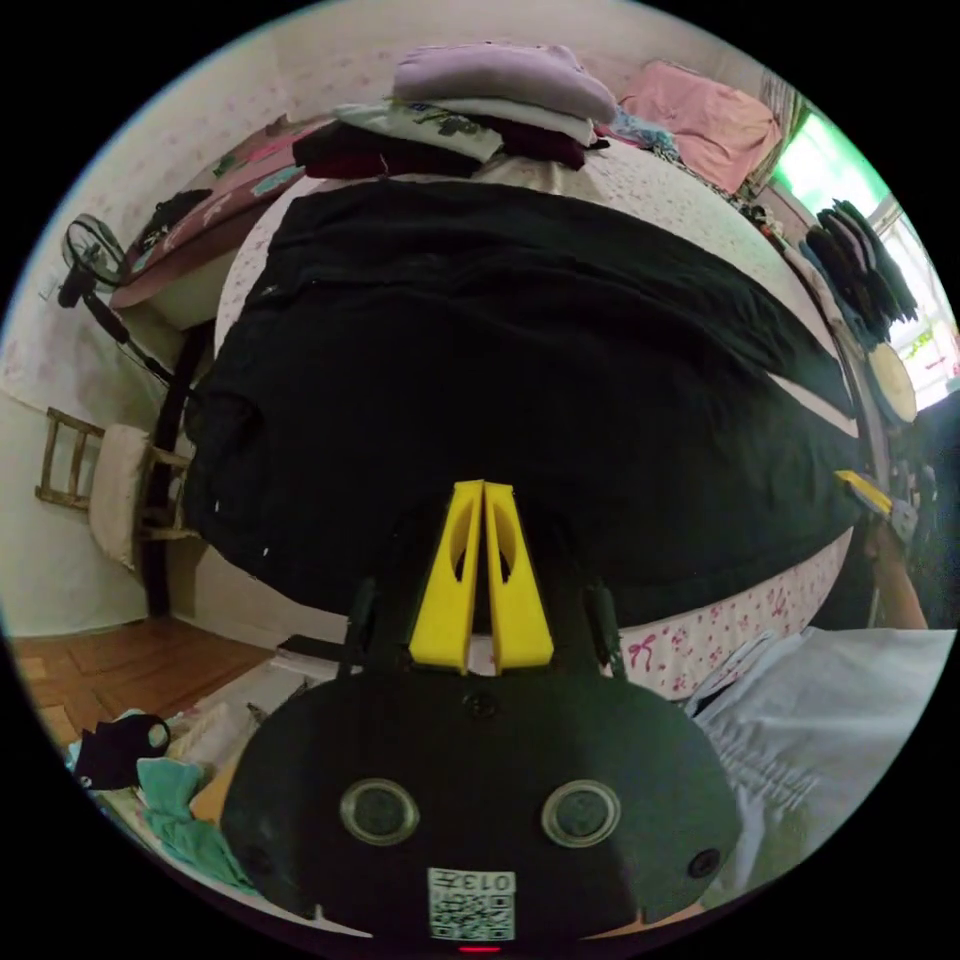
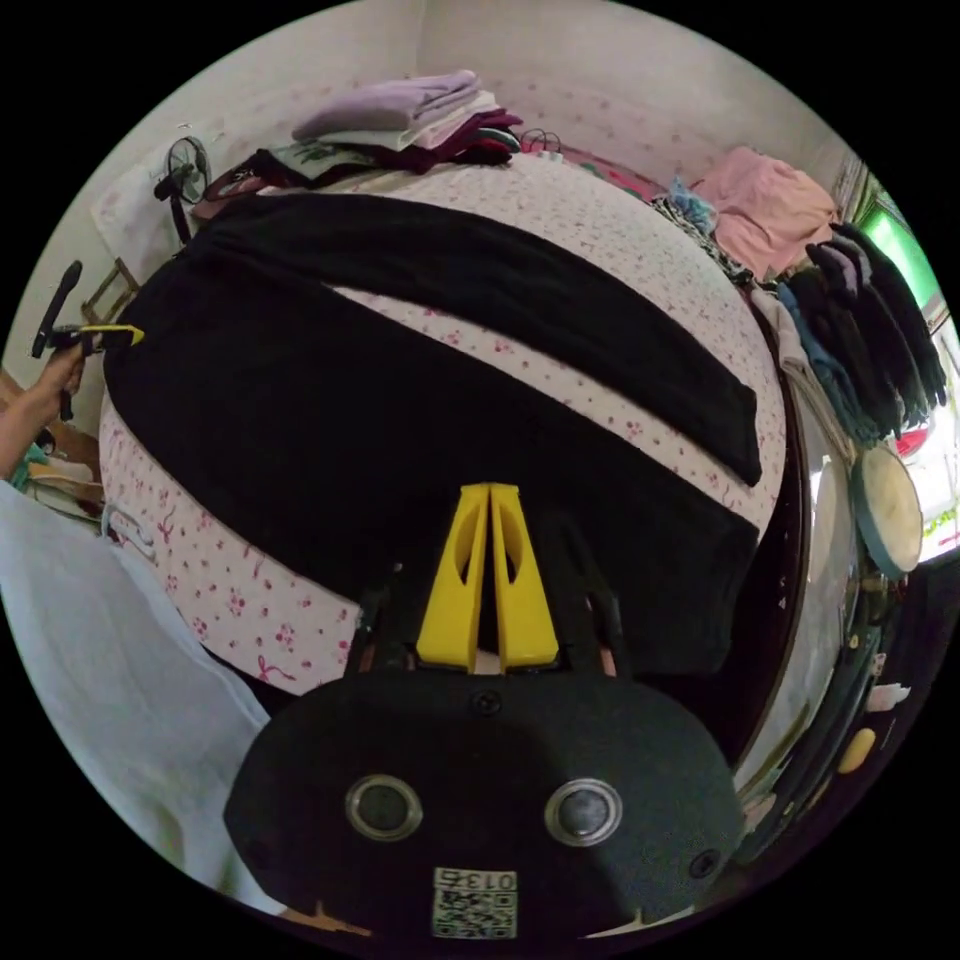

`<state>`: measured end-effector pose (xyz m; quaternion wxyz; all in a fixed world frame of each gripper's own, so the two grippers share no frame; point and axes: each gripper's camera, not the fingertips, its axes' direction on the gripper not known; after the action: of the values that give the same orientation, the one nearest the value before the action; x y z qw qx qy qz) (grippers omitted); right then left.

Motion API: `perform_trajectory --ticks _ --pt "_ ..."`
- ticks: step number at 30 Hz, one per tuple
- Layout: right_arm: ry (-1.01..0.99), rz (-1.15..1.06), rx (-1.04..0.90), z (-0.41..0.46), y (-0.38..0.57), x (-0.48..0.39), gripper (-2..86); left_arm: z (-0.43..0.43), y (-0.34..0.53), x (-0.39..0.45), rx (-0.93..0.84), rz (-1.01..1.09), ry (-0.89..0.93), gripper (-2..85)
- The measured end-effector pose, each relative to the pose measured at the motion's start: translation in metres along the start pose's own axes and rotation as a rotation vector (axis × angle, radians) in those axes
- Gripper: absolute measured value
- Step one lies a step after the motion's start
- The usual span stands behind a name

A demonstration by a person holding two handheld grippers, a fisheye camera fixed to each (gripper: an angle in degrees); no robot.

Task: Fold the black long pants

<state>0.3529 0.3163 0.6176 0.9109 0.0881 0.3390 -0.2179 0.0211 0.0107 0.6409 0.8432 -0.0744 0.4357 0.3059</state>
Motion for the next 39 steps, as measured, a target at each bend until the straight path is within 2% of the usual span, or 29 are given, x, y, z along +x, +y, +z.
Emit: perform_trajectory --ticks 3,6,10,15,18,21,24,28,32,39 --pt "-0.070 0.055 -0.015 0.011 -0.015 0.025 0.4 -0.016 -0.012 -0.018 0.048 -0.048 -0.007 -0.4" --pt "-0.131 0.080 0.032 0.021 -0.036 0.056 0.6 -0.036 -0.041 -0.037 0.132 -0.008 0.016 -0.3" --pt "-0.174 0.055 0.055 0.047 -0.085 0.089 1.3 -0.046 -0.128 -0.044 0.043 0.163 -0.001 -0.2" --pt "-0.162 -0.036 0.084 0.095 -0.196 0.127 4.4 -0.051 -0.245 -0.024 0.005 0.357 -0.156 1.1" --pt "-0.183 -0.069 0.024 0.131 -0.259 0.151 6.0 -0.046 -0.310 -0.008 -0.030 0.477 -0.247 2.8" --pt "-0.236 -0.176 -0.080 0.167 -0.314 0.163 6.7 -0.034 -0.363 0.002 -0.104 0.600 -0.309 4.5" --pt "-0.147 -0.274 -0.118 0.197 -0.355 0.168 8.1 -0.016 -0.405 0.009 -0.224 0.708 -0.313 6.4" --pt "-0.143 -0.333 -0.155 0.236 -0.401 0.183 9.2 0.007 -0.447 0.013 -0.323 0.802 -0.333 9.0" --pt "-0.167 -0.410 -0.266 0.291 -0.445 0.193 10.8 0.021 -0.487 0.009 -0.423 0.846 -0.288 11.6" --pt "-0.226 -0.476 -0.324 0.353 -0.513 0.210 10.9 0.027 -0.542 0.006 -0.582 0.918 -0.151 10.7"
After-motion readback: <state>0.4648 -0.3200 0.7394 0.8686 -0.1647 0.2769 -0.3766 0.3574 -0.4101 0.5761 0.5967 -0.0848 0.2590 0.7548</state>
